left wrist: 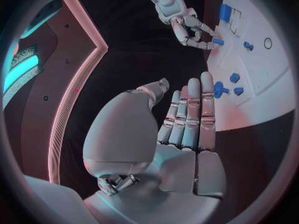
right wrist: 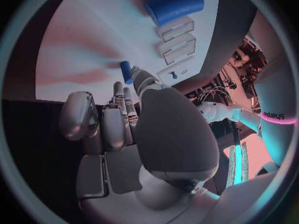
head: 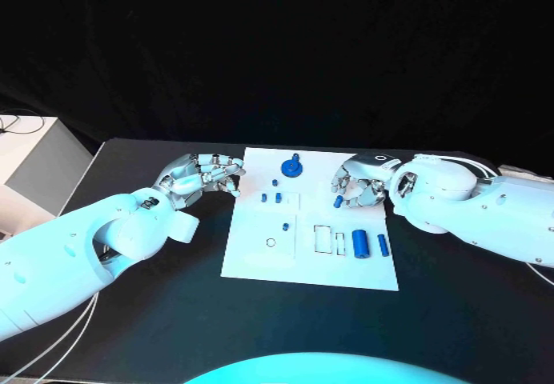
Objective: Assemble the parts on the task board
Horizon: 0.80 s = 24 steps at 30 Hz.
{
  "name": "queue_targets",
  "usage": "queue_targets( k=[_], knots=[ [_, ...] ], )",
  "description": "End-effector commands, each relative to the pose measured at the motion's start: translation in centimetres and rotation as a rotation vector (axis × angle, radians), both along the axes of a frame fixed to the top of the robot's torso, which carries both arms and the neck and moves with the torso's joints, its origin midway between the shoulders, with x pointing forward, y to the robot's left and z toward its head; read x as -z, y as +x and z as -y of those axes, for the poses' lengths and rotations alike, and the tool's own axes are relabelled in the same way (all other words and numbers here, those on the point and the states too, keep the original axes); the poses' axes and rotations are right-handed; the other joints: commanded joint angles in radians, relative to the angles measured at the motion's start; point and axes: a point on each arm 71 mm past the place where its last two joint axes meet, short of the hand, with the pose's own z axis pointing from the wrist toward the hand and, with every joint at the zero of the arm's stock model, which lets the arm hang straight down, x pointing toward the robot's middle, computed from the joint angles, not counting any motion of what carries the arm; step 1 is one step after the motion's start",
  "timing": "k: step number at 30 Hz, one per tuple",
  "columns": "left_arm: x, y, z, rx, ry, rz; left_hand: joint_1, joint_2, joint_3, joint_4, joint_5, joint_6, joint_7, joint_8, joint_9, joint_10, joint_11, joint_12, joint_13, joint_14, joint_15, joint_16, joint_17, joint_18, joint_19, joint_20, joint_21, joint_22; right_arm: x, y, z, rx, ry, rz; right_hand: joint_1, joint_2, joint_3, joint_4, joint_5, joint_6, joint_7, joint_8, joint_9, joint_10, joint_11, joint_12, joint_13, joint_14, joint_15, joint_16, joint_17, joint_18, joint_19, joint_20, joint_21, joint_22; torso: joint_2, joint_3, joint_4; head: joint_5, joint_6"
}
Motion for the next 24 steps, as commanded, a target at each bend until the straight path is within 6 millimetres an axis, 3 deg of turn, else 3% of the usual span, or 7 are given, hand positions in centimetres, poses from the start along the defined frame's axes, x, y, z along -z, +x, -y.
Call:
queue_targets(
  k=[1, 7, 10, 14, 18, 24],
  knots=[
    [-0.11, -0.08, 0.15, 0.015, -0.009, 0.012, 0.007, 0.000, -0.002, 0.006, -0.001, 0.002, 0.011, 0.006, 0.000, -0.004, -0.004, 0.004, -0.001, -0.006, -0.002, -0.006, 0.001, 0.013, 0.005, 0.002, -0.005, -0.001, 0.64, -0.12, -0.12, -0.001, -0.024, -0.011, 0.013, -0.002, 0.031, 0.012, 0.009, 0.016, -0.001, 0.006, -0.002, 0.019, -0.001, -0.003, -0.007, 0.020, -0.007, 0.006, 0.005, 0.012, 0.075, -0.004, 0.008, 0.037, 0.001, 0.0010, -0.0003, 0.001, 0.002],
    [-0.10, -0.07, 0.08, 0.013, -0.008, 0.011, 0.008, 0.000, -0.002, 0.006, -0.001, 0.001, 0.011, 0.006, 0.000, -0.005, -0.004, 0.004, -0.001, -0.006, -0.002, -0.006, 0.001, 0.013, 0.005, 0.002, -0.005, -0.002, 0.97, -0.20, -0.36, -0.002, -0.007, 0.002, 0.019, -0.008, 0.096, 0.035, 0.012, 0.043, -0.007, 0.014, -0.002, 0.057, -0.007, -0.015, -0.020, 0.023, -0.011, 0.014, 0.016, 0.008, 0.077, -0.008, 0.037, 0.049, 0.001, 0.0013, 0.0004, 0.001, 0.000],
    [-0.09, -0.07, 0.07, 0.013, -0.007, 0.011, 0.008, 0.000, -0.002, 0.006, -0.001, 0.001, 0.011, 0.006, 0.000, -0.005, -0.004, 0.004, -0.001, -0.006, -0.002, -0.006, 0.001, 0.013, 0.005, 0.002, -0.005, -0.002, 1.00, -0.22, -0.47, -0.001, -0.001, 0.008, 0.022, -0.006, 0.143, 0.044, -0.018, 0.059, -0.011, 0.020, 0.000, 0.082, -0.011, -0.024, -0.026, 0.025, -0.015, 0.019, 0.023, 0.007, 0.077, -0.012, 0.049, 0.054, 0.001, 0.0006, -0.0006, 0.003, -0.001],
    [-0.09, -0.07, 0.10, 0.014, -0.007, 0.010, 0.008, 0.000, -0.002, 0.006, -0.001, 0.001, 0.011, 0.006, 0.000, -0.005, -0.004, 0.004, -0.001, -0.006, -0.002, -0.006, 0.001, 0.013, 0.005, 0.002, -0.005, -0.002, 1.07, -0.22, -0.54, 0.001, 0.001, 0.009, 0.017, -0.006, 0.177, 0.046, -0.025, 0.068, -0.013, 0.024, 0.004, 0.097, -0.013, -0.033, -0.029, 0.025, -0.017, 0.021, 0.024, 0.006, 0.077, -0.013, 0.054, 0.056, 0.000, 0.0001, -0.0006, 0.001, -0.001],
    [-0.08, -0.07, 0.09, 0.014, -0.007, 0.009, 0.008, 0.000, -0.002, 0.006, -0.001, 0.001, 0.011, 0.006, 0.000, -0.005, -0.004, 0.004, -0.001, -0.006, -0.002, -0.006, 0.001, 0.013, 0.005, 0.002, -0.005, -0.002, 1.05, -0.24, -0.63, 0.003, 0.010, 0.018, 0.015, 0.001, 0.201, 0.043, -0.027, 0.079, -0.016, 0.031, 0.008, 0.112, -0.017, -0.038, -0.030, 0.026, -0.019, 0.025, 0.031, 0.005, 0.078, -0.015, 0.067, 0.062, 0.000, 0.0002, 0.0000, 0.002, -0.001],
    [-0.06, -0.07, 0.07, 0.014, -0.006, 0.007, 0.008, 0.000, -0.002, 0.006, -0.001, 0.001, 0.011, 0.006, 0.000, -0.005, -0.004, 0.004, -0.001, -0.006, -0.002, -0.006, 0.001, 0.013, 0.005, 0.002, -0.005, -0.002, 0.88, -0.24, -0.76, 0.018, 0.026, 0.049, 0.011, 0.030, 0.242, 0.020, -0.026, 0.105, -0.024, 0.053, 0.025, 0.146, -0.026, -0.042, -0.025, 0.028, -0.027, 0.031, 0.041, 0.003, 0.078, -0.022, 0.086, 0.070, 0.001, 0.0001, 0.0003, 0.001, -0.003]
  ],
)
